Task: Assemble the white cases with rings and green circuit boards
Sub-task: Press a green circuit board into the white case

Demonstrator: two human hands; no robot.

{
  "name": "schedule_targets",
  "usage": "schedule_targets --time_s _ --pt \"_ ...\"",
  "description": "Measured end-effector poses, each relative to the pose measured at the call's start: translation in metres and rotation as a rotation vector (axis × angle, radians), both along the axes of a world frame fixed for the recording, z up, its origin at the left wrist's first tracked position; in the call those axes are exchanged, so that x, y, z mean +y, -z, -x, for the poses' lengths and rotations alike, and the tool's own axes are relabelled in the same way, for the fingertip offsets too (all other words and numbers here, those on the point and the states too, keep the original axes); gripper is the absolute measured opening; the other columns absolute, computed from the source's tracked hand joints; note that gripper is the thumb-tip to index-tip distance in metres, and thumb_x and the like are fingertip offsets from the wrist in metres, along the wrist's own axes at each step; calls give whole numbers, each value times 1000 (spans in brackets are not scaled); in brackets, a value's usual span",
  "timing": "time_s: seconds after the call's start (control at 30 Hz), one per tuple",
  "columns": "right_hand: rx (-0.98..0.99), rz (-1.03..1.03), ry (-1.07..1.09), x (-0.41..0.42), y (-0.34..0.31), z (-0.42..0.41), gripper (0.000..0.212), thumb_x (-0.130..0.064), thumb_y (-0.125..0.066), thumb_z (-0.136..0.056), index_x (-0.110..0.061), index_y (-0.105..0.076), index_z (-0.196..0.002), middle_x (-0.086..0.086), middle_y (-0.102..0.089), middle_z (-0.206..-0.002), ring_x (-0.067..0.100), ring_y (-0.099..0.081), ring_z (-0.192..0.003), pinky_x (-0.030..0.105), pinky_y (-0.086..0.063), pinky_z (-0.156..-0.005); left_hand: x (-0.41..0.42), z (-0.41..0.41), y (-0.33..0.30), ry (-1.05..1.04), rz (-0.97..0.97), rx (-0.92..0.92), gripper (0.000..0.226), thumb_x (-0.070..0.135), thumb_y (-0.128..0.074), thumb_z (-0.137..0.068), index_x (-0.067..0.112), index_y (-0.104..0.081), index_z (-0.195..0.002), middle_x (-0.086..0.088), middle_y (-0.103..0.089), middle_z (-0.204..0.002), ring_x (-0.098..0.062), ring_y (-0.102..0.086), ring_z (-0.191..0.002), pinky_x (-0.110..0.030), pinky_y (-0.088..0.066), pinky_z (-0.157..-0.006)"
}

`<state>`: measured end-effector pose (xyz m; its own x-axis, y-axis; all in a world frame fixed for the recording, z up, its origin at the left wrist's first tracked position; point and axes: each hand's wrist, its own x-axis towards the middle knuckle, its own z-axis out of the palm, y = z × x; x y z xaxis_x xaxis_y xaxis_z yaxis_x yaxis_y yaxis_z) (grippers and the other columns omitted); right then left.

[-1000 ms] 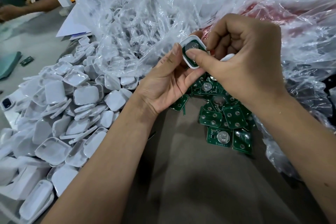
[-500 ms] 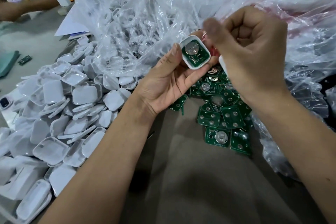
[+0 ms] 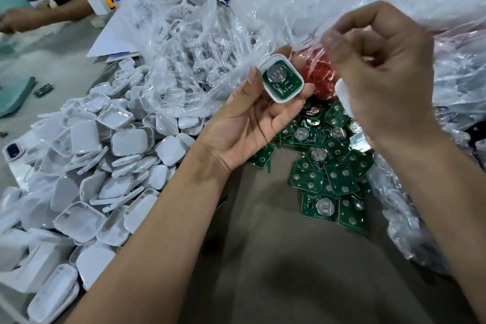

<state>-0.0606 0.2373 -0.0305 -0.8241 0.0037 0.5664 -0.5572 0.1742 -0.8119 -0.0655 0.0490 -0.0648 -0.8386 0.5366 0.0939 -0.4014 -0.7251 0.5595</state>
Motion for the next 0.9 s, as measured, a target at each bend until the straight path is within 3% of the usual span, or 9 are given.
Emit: schedule_targets --time_s 0.03,0.1,0.2,0.33,0.47,0.6,0.7,0.8,0.9 --pt "87 -103 0 -1 -1 -1 14 -26 -71 -100 -13 -70 -105 14 -57 -67 14 -41 -43 22 -29 -42 0 1 1 -28 58 -10 47 31 -64 -84 7 -68 -124 -14 -74 -115 -31 -75 -96 -35 -63 -83" --pt "142 -247 -23 -2 -1 -1 21 -28 -75 -96 -17 -74 -114 7 -66 -84 9 -49 -46 15 -34 -44 -1 2 2 -65 176 -32 55 41 -65 -81 5 -63 -123 -13 -75 -104 -24 -76 -84 -29 -64 -73" --pt "184 -432 -4 -4 2 -1 26 -31 -79 -92 -17 -78 -113 5 -67 -93 -2 -52 -56 8 -36 -53 -1 3 4 -78 266 -53 56 49 -65 -80 4 -67 -113 -11 -74 -95 -17 -75 -76 -24 -62 -65" --pt "173 -493 9 -4 4 -2 26 -32 -82 -89 -15 -80 -108 2 -66 -92 -3 -45 -55 9 -32 -59 0 5 6 -82 313 -56 50 52 -60 -86 7 -76 -102 -9 -76 -95 -15 -75 -75 -22 -61 -64" --pt "169 -515 13 -4 5 -2 26 -31 -83 -88 -13 -79 -107 2 -67 -91 -7 -49 -59 7 -33 -61 0 4 6 -74 337 -37 55 50 -66 -80 6 -68 -111 -9 -75 -95 -15 -75 -77 -23 -62 -66" --pt "173 -518 20 -3 6 0 23 -30 -83 -88 -12 -79 -103 2 -68 -89 -8 -50 -65 14 -41 -61 1 2 5 -80 357 -26 53 50 -66 -79 7 -69 -111 -9 -75 -96 -15 -75 -79 -23 -62 -67" --pt "175 -528 25 -3 7 2 22 -29 -82 -88 -11 -78 -100 2 -67 -89 0 -56 -68 19 -47 -62 1 1 4 -87 377 -20 53 50 -63 -80 7 -68 -110 -9 -74 -95 -15 -74 -79 -23 -62 -67" --pt "183 -536 23 -4 9 4 20 -27 -80 -90 -10 -75 -100 4 -66 -90 15 -62 -74 34 -54 -65 2 1 3 -87 389 -19 53 50 -61 -81 7 -66 -111 -10 -73 -96 -15 -74 -79 -23 -62 -67" --pt "190 -542 18 -5 11 5 20 -26 -78 -92 -9 -74 -100 3 -65 -92 16 -61 -76 35 -53 -65 2 1 3 -85 388 -21 54 50 -61 -81 6 -65 -111 -10 -73 -95 -15 -74 -77 -23 -62 -66"
